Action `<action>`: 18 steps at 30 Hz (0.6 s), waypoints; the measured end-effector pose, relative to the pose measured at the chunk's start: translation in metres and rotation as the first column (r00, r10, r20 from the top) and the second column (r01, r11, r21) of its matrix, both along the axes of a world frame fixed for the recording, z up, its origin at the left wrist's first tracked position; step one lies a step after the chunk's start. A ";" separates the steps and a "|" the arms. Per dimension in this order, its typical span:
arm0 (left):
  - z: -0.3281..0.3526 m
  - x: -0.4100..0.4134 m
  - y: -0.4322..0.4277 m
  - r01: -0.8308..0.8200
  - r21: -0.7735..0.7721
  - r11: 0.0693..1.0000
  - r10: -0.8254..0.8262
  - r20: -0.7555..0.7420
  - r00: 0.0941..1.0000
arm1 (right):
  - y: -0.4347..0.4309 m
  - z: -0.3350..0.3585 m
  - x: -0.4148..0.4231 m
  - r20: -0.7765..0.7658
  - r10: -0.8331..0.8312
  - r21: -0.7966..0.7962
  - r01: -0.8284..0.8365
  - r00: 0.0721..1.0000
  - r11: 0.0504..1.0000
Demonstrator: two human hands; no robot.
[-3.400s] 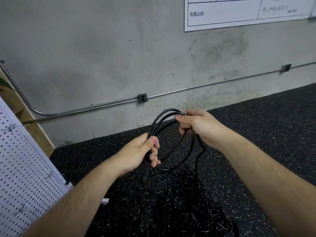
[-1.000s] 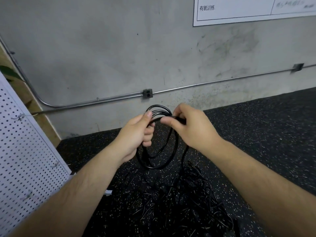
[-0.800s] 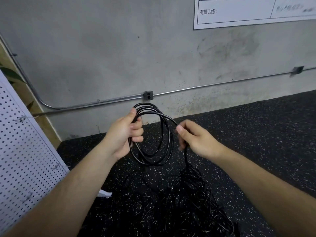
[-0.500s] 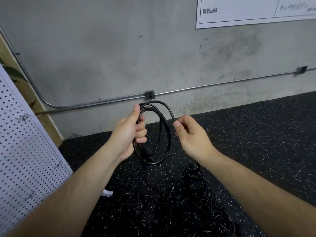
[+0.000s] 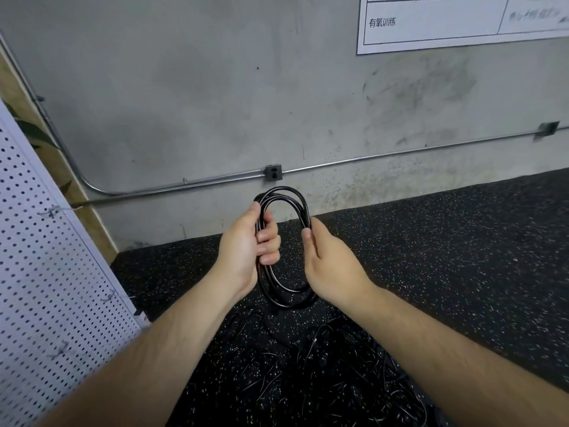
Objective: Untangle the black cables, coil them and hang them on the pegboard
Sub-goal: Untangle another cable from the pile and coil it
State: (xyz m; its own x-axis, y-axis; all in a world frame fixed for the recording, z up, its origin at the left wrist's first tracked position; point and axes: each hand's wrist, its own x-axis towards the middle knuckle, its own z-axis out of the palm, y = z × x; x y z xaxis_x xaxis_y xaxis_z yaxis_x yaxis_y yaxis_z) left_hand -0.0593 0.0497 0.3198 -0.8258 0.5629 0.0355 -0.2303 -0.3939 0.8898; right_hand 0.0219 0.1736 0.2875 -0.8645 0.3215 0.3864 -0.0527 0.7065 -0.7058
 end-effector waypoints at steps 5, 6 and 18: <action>-0.008 0.007 0.009 -0.165 -0.147 0.975 0.139 -0.170 0.976 | -0.020 -0.007 -0.001 0.018 0.020 0.162 -0.023 1.000 0.987; -0.010 0.008 0.010 -0.187 -0.173 0.967 0.151 -0.203 0.967 | -0.021 -0.008 -0.001 0.027 0.043 0.169 -0.047 0.999 0.985; -0.019 0.006 0.004 -0.271 -0.314 0.910 0.104 -0.459 0.882 | -0.002 -0.005 -0.009 0.007 0.130 0.201 -0.129 0.991 0.971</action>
State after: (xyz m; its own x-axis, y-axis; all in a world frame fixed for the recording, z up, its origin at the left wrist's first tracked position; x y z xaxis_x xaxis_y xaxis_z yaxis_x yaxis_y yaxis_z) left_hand -0.0532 0.0535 0.3012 -0.8672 0.4406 0.2320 0.2462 -0.0256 0.9689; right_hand 0.0133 0.1718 0.2827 -0.8911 0.1222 0.4371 -0.1570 0.8206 -0.5496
